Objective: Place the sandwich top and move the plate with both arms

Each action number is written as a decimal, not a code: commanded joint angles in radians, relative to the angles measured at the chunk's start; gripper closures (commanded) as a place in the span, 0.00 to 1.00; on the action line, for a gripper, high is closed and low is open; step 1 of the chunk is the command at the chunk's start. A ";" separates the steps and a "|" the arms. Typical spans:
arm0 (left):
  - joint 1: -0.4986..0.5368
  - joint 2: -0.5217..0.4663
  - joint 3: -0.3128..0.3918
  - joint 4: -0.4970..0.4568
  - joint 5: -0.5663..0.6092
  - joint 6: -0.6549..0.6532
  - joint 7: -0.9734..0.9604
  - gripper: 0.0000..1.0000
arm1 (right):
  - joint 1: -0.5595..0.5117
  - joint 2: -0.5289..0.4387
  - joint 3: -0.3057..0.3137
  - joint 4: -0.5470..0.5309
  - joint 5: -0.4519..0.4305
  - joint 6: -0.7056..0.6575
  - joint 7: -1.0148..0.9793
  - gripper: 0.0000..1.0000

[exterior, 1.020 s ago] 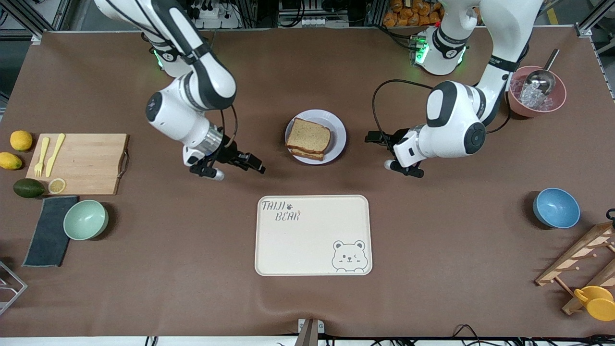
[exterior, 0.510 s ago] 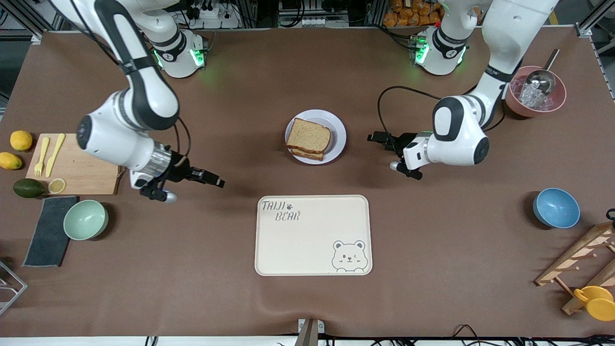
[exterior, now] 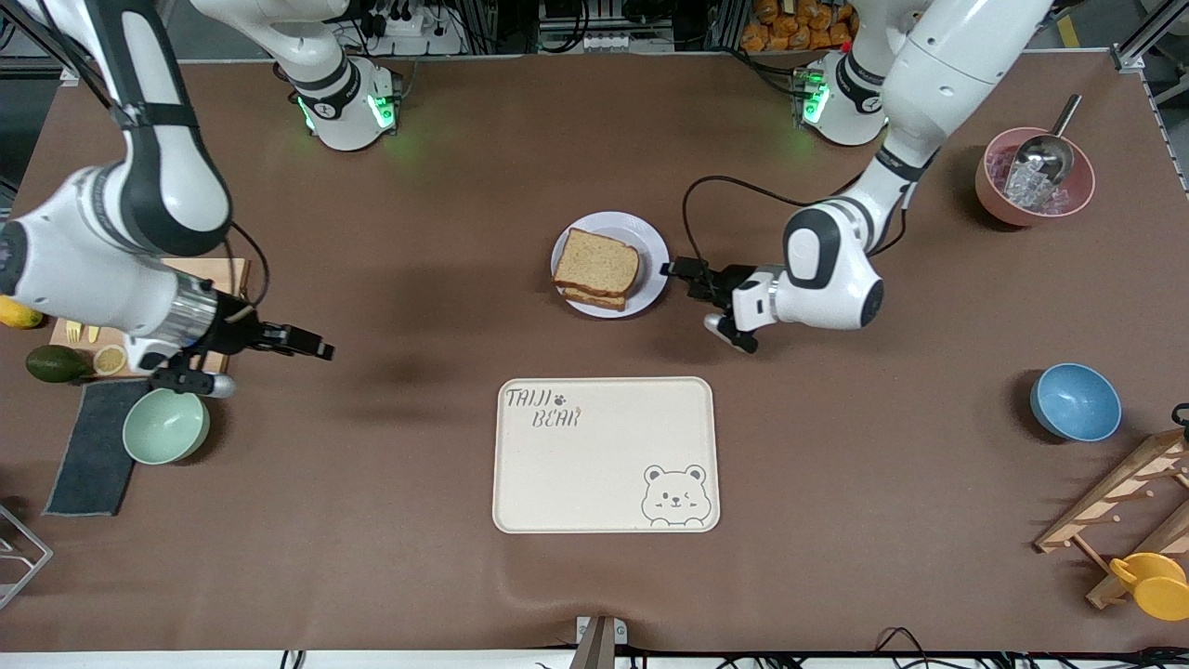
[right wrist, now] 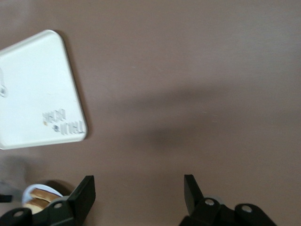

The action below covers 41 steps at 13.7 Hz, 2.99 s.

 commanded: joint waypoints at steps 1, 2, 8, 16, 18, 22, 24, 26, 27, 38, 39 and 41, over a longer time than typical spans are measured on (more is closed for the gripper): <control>0.005 0.005 0.000 -0.004 -0.045 0.006 0.064 0.00 | -0.050 -0.010 0.015 0.158 -0.125 -0.200 0.007 0.16; -0.001 0.009 0.000 -0.010 -0.058 0.006 0.101 0.00 | -0.052 -0.013 0.014 0.215 -0.153 -0.260 0.023 0.16; 0.038 0.078 -0.002 -0.056 -0.199 -0.006 0.394 0.00 | -0.037 -0.033 0.024 0.425 -0.277 -0.560 0.127 0.14; 0.068 0.077 -0.002 -0.089 -0.299 -0.124 0.518 0.00 | 0.003 -0.214 0.027 0.340 -0.358 -0.537 0.132 0.11; 0.066 0.077 -0.002 -0.087 -0.330 -0.126 0.526 0.00 | 0.009 -0.213 0.026 0.317 -0.371 -0.505 0.138 0.11; 0.055 0.094 -0.003 -0.082 -0.370 -0.126 0.530 0.00 | 0.006 -0.182 0.024 0.324 -0.371 -0.468 0.136 0.00; 0.049 0.110 -0.003 -0.081 -0.404 -0.126 0.561 0.00 | 0.000 -0.179 0.021 0.327 -0.374 -0.457 0.124 0.00; 0.048 0.130 -0.003 -0.081 -0.446 -0.126 0.604 0.00 | -0.001 -0.174 0.020 0.333 -0.374 -0.457 0.124 0.00; 0.048 0.137 -0.003 -0.084 -0.465 -0.126 0.619 0.00 | 0.002 -0.174 0.018 0.332 -0.374 -0.456 0.123 0.00; 0.048 0.150 -0.023 -0.084 -0.490 -0.127 0.684 0.91 | 0.002 -0.174 0.018 0.332 -0.371 -0.448 0.122 0.00; 0.048 0.153 -0.023 -0.084 -0.490 -0.127 0.688 0.98 | 0.002 -0.174 0.018 0.332 -0.373 -0.448 0.122 0.00; 0.048 0.155 -0.023 -0.087 -0.490 -0.127 0.695 1.00 | 0.000 -0.174 0.018 0.332 -0.373 -0.445 0.119 0.00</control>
